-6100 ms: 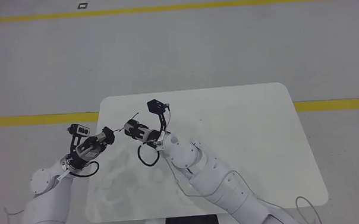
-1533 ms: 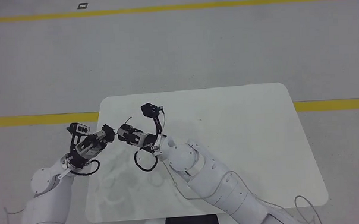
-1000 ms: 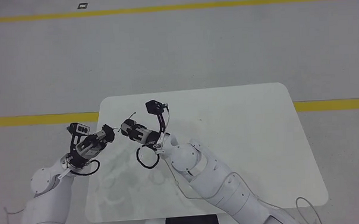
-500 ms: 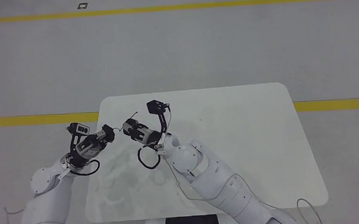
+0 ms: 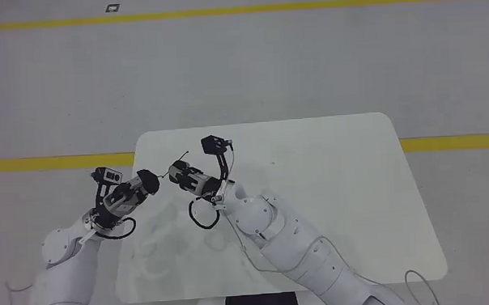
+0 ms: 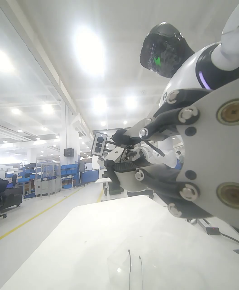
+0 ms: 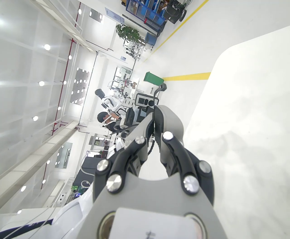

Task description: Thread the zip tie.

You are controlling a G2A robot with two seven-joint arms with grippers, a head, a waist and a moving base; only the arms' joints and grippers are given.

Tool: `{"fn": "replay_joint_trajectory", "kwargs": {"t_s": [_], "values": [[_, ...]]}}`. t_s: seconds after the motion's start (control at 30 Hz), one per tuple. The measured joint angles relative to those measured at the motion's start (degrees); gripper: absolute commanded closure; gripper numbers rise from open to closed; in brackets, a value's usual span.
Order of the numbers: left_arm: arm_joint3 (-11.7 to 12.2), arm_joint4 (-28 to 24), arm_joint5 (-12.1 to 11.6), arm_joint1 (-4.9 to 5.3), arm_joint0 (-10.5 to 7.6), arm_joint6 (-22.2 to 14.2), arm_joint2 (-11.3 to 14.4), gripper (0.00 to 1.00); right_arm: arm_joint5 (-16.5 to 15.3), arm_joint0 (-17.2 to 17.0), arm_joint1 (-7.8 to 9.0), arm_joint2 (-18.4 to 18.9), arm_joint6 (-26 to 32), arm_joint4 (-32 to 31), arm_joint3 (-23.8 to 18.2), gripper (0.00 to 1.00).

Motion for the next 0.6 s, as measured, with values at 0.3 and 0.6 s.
{"fn": "replay_joint_trajectory", "kwargs": {"t_s": [0.3, 0.6], "values": [[0.0, 0.0, 0.0, 0.00, 0.00, 0.0, 0.0, 0.30, 2.3, 0.3, 0.20, -0.4, -1.0, -4.5, -0.9, 1.00], [0.0, 0.0, 0.0, 0.00, 0.00, 0.0, 0.0, 0.00, 4.9, -0.3, 0.48, -0.3, -2.4, -9.0, -2.7, 1.00]]}}
